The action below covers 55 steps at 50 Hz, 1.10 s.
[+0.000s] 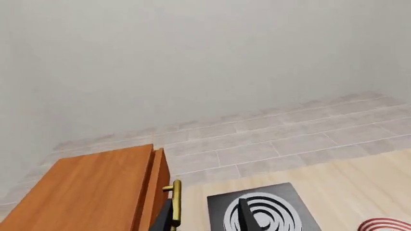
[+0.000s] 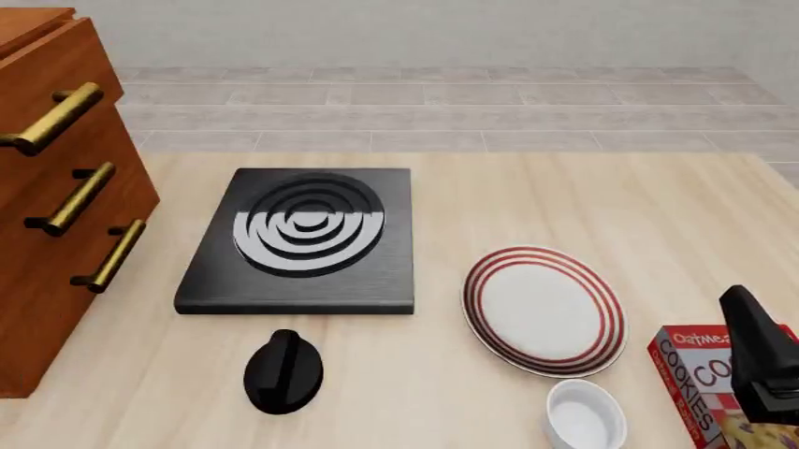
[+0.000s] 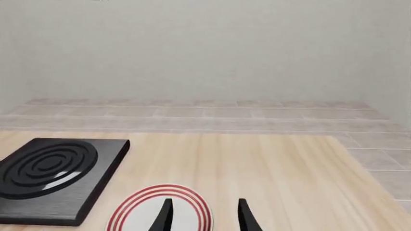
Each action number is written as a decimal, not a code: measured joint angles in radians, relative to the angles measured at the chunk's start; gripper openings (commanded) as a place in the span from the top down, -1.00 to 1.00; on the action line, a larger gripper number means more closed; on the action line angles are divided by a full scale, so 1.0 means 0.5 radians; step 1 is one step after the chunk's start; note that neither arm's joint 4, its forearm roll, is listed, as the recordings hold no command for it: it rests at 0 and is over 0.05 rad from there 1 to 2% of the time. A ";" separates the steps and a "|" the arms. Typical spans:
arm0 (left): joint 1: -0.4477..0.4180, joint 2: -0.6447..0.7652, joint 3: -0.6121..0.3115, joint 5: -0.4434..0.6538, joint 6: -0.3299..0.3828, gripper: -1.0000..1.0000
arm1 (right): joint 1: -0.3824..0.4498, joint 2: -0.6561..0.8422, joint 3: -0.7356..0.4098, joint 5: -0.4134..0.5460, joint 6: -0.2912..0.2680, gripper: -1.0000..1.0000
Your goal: Pick the akita bowl in the top layer of the wooden cabinet and place it on the plate.
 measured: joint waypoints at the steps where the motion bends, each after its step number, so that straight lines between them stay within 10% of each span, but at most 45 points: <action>1: -0.001 0.016 -0.017 0.014 0.007 -1.00 | 0.000 0.000 0.000 0.000 0.001 -1.00; 55: 0.130 0.642 -0.775 0.838 -0.022 -1.00 | -0.008 -0.013 -0.010 -0.015 0.034 -1.00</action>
